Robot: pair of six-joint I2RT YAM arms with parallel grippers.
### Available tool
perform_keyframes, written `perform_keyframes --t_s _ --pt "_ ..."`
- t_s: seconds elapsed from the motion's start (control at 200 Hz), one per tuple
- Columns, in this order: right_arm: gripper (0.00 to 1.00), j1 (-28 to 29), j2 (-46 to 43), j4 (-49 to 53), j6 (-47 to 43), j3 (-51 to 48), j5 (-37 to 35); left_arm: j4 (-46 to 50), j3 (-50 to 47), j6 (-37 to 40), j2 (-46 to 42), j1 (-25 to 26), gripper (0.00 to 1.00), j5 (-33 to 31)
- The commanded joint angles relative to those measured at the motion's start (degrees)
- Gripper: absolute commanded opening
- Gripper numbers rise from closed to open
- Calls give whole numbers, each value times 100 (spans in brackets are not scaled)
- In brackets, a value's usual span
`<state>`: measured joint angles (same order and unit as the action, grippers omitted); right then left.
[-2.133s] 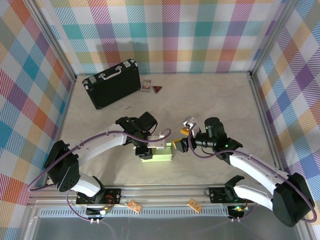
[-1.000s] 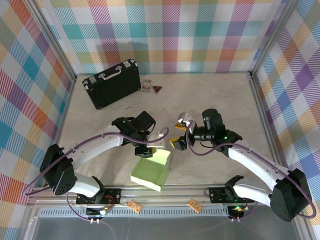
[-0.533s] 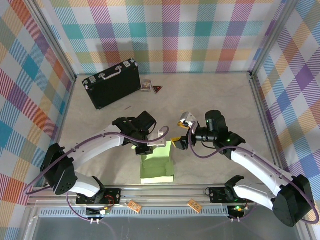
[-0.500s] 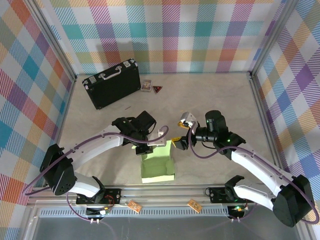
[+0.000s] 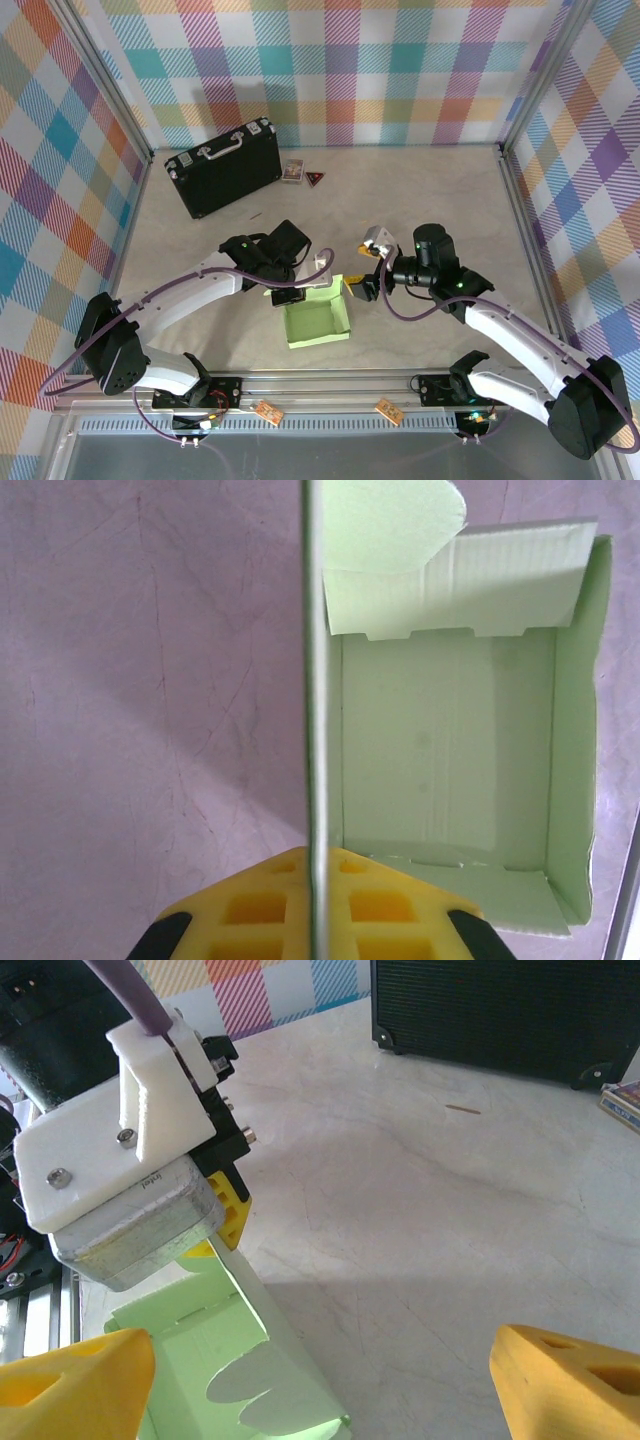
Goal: Fold the paper box
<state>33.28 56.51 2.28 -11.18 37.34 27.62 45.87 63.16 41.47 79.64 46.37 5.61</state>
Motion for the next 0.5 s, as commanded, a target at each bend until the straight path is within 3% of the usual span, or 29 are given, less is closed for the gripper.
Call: perform_keyframes --t_s 0.0,0.125,0.345,0.495 --pt "87 -32 -70 -158 76 -117 12 -48 93 -46 193 83 0 -238" --pt "87 -32 -66 -150 63 -127 -28 0 144 -11 190 83 1 -221" --pt "87 -32 -51 -184 55 -152 -37 396 417 32 77 83 38 368" --pt "87 -30 -60 -177 54 -164 -46 603 522 16 93 83 39 398"
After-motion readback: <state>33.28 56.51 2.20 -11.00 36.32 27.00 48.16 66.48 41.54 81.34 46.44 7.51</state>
